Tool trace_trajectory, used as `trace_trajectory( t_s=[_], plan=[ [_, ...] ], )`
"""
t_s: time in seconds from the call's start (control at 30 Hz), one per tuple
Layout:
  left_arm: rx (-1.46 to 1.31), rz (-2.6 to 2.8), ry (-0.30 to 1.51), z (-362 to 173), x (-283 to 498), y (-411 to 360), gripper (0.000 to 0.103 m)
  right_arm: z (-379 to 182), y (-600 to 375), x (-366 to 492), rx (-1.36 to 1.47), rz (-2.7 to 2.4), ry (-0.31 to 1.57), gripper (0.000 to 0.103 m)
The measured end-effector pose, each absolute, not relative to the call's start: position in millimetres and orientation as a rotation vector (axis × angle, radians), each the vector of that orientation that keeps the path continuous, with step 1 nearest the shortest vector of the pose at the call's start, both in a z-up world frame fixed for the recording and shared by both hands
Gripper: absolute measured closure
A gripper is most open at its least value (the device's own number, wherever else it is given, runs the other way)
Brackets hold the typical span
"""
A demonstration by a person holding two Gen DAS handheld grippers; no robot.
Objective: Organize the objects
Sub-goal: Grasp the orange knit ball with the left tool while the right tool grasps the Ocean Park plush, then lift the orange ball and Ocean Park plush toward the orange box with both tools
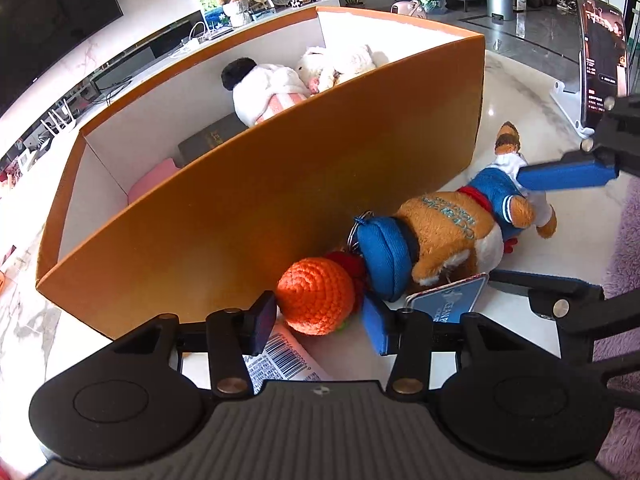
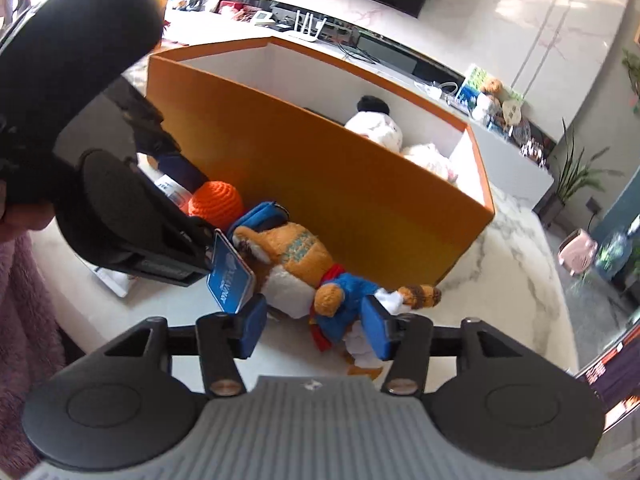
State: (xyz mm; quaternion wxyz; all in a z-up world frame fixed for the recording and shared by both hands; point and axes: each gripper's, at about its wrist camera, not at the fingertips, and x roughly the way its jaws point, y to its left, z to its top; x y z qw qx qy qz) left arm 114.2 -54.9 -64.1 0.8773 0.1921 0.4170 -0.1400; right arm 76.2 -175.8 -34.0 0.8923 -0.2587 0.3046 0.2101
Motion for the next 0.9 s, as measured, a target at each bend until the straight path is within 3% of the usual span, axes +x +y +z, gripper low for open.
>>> trace_trajectory(
  t_s=[0.1, 0.53, 0.63, 0.7, 0.9],
  plan=[
    [0.394, -0.303, 0.861, -62, 115, -54, 0.048, -38, -164, 71, -0.687, 0.416, 0.583, 0.039],
    [0.395, -0.346, 0.854, -70, 123, -57, 0.048, -69, -148, 90, -0.855, 0.353, 0.629, 0.03],
    [0.399, -0.349, 0.873, -74, 124, -58, 0.048, -73, -147, 98, -0.859, 0.317, 0.637, 0.033],
    [0.389, -0.345, 0.876, -75, 124, -57, 0.055, -74, -147, 103, -0.859, 0.273, 0.634, 0.044],
    [0.348, -0.341, 0.864, -71, 123, -51, 0.056, -73, -150, 99, -0.852, 0.284, 0.619, 0.05]
  ],
)
